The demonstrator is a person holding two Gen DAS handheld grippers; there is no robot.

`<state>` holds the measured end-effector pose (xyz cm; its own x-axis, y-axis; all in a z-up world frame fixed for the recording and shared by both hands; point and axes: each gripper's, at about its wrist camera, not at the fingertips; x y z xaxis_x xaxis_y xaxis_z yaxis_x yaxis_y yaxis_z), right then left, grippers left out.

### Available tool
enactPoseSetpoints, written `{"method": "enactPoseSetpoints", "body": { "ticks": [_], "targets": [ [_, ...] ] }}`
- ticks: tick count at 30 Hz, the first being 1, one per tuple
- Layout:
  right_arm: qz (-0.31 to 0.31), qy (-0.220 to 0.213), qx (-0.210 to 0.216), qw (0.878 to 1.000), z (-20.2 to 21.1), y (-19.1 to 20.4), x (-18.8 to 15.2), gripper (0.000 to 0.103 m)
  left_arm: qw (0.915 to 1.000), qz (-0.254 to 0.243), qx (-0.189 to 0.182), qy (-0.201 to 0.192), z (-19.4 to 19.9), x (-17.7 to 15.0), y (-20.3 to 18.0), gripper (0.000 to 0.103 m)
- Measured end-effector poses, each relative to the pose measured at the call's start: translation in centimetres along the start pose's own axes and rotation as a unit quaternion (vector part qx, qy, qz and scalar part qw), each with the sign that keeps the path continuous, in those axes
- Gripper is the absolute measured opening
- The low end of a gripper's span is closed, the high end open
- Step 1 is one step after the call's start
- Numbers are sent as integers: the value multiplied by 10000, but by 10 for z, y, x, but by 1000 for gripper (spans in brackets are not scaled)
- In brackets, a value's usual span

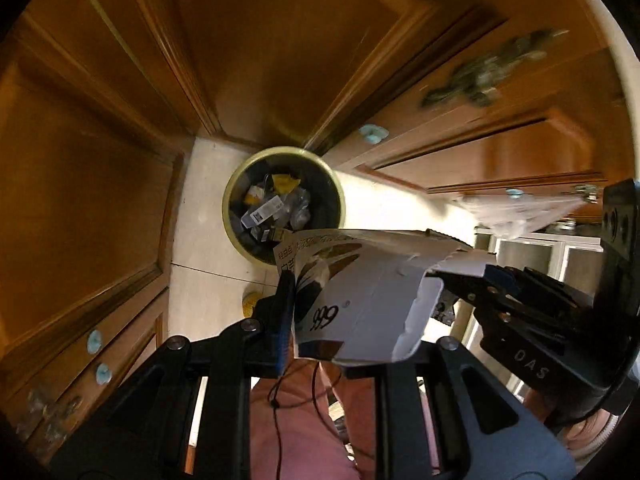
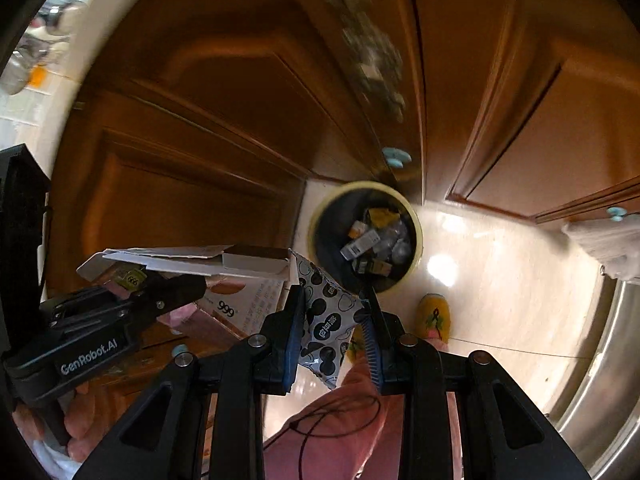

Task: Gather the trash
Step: 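Carry the paper box and wrapper down over the floor bin, then open both tools over the bin, dropping box and wrapper, then raise both tools back toward the counter corner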

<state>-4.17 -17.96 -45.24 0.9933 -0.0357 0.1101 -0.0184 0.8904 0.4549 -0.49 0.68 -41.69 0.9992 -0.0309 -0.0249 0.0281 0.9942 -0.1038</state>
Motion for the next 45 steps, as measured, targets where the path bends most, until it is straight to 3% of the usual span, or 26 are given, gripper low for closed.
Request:
{"method": "enactPoseSetpoints", "body": {
  "ticks": [6,9,11,14,20,26,31,45],
  "targets": [
    [38,284,-96,9995,-71,-41,23,28,9998,15,44,174,-82,27,0,16],
    [12,388,-132,9992,-106,-56,36,30,9994,111,-3,320,-114,35,8,37],
    [4,479,-182,9987,-128,-65,40,38,9992,142,174,331,-131,39,11,54],
    [7,572,-219,9981,-150,-66,53,47,9982,71,439,391,-150,40,13,54],
    [207,737,-215,9968,-156,-60,59,47,9970,209,580,472,-156,34,27,54],
    [387,879,-220,9951,-144,-42,52,47,9962,461,569,467,-131,24,45,54],
    [407,902,-230,9948,-125,-32,47,47,9960,578,577,366,-87,14,53,54],
    [689,422,-149,9966,27,38,50,48,9981,411,387,-235,75,-16,35,54]
  ]
}}
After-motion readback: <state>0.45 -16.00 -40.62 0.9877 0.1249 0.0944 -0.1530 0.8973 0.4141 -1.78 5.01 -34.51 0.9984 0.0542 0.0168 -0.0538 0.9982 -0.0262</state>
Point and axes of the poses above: each gripper's, at about its wrist camera, not at the fingertips, and z roughly against the way its jaws point, y to its left, x to its top, and after that the axes turned 7 degrees about x, right-handed
